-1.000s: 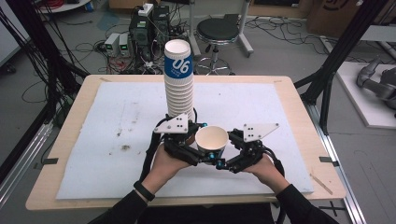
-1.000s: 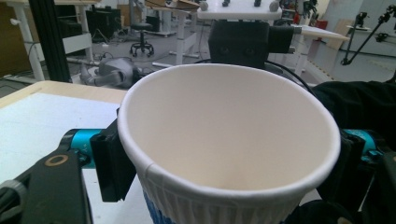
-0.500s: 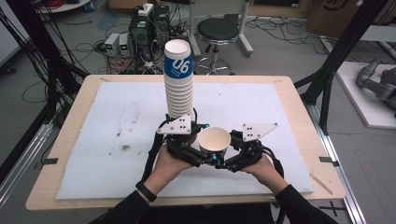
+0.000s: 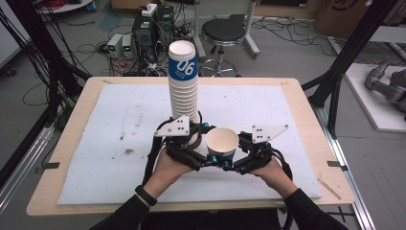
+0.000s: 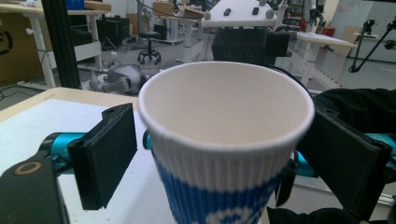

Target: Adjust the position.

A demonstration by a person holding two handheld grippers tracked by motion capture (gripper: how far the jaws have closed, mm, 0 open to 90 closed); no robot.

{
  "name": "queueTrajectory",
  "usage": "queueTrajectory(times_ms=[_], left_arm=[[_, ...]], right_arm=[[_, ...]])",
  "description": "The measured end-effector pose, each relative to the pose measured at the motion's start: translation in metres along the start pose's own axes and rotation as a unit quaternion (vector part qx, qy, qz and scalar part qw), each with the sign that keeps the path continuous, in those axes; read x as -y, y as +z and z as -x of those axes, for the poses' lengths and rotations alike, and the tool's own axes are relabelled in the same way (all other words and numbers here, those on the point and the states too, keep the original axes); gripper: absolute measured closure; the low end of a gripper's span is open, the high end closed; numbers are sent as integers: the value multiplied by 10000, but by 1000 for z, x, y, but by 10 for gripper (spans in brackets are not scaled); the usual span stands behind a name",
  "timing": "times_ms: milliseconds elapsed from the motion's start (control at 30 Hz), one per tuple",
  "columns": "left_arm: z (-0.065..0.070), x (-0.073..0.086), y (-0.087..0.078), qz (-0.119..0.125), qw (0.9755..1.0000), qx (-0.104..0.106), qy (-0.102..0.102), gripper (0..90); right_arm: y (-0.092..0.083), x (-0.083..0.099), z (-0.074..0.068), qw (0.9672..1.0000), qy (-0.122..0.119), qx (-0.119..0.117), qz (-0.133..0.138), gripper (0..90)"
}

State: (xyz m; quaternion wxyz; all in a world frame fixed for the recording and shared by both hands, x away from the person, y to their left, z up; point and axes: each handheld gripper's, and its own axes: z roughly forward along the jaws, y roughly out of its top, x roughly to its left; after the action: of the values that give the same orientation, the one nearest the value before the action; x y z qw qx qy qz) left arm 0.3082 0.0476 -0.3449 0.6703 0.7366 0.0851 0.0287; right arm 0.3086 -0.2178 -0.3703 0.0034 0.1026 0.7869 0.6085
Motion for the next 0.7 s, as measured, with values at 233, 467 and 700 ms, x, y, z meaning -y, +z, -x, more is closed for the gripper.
queueTrajectory(times_ms=[233, 467, 700], left_arm=[[-3, -1, -10, 69, 9999, -116, -7, 116], [-5, 4, -9, 0, 9999, -117, -46, 102], [-6, 8, -5, -93, 9999, -67, -98, 91]], right_arm=[[-11, -3, 4, 9997, 57, 111, 209, 253], [-23, -7, 7, 9986, 146, 166, 487, 253], [-30, -9, 8, 9979, 168, 197, 590, 253]])
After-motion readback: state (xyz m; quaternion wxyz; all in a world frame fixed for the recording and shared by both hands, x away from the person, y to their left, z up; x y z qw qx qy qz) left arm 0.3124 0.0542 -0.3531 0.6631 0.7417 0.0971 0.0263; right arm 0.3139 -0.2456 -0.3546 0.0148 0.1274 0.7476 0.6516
